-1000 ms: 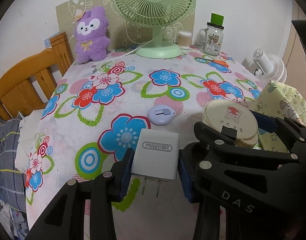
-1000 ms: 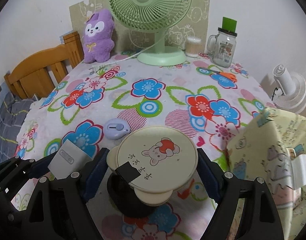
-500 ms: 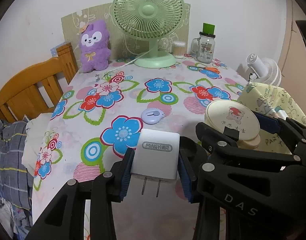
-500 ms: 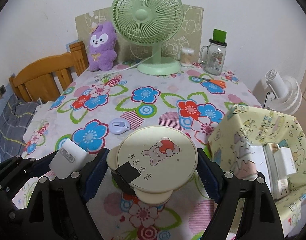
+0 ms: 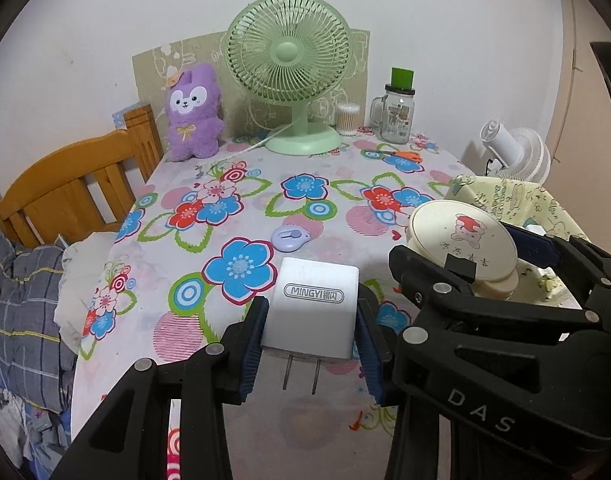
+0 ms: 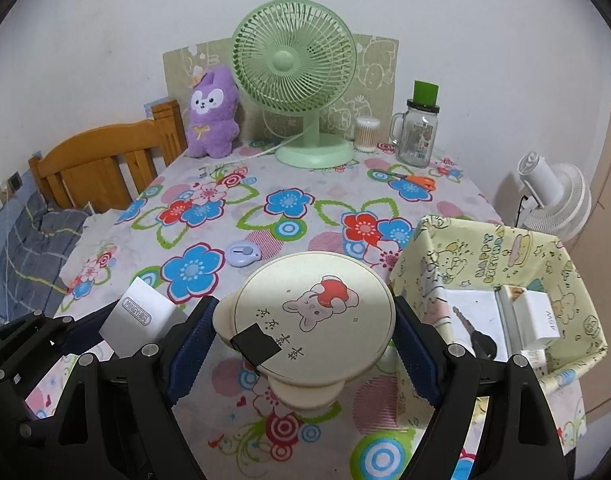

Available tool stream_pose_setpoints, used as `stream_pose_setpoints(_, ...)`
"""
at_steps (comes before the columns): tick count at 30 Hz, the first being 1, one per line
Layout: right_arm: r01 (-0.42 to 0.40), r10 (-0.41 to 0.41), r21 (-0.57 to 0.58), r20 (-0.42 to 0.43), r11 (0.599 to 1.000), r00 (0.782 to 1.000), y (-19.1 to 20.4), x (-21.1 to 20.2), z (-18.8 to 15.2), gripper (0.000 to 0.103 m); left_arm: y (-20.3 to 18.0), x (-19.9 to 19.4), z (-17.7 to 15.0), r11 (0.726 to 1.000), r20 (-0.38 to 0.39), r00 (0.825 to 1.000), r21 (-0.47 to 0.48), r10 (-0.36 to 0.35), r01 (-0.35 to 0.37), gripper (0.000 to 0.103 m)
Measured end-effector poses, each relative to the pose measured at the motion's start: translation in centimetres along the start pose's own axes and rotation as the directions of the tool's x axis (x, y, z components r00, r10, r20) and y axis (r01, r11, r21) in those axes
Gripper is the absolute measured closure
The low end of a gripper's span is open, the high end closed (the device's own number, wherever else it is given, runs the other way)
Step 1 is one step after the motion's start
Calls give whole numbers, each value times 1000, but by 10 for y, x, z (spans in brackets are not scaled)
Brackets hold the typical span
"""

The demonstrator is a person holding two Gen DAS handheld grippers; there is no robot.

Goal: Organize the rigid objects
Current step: 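Carry the plug charger with the left tool while the right tool carries the container to the box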

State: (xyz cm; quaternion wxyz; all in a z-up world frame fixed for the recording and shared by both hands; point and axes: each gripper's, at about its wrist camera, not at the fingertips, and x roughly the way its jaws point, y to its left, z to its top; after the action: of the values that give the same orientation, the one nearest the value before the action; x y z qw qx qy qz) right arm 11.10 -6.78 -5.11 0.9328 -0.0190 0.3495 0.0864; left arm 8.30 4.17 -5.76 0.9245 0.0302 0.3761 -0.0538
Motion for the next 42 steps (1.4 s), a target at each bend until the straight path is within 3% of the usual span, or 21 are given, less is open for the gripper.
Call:
stream_pose_setpoints(21,14,-15,32,43,999,999,-33,-51,-9,17,-41,-38,-2,1000,50,999,22,-17,16,59)
stream_pose_setpoints(42,59,-65,82,71,995,995,-81,-71,0,17,-87,-43,21,996,64,996,68,-66,62,59)
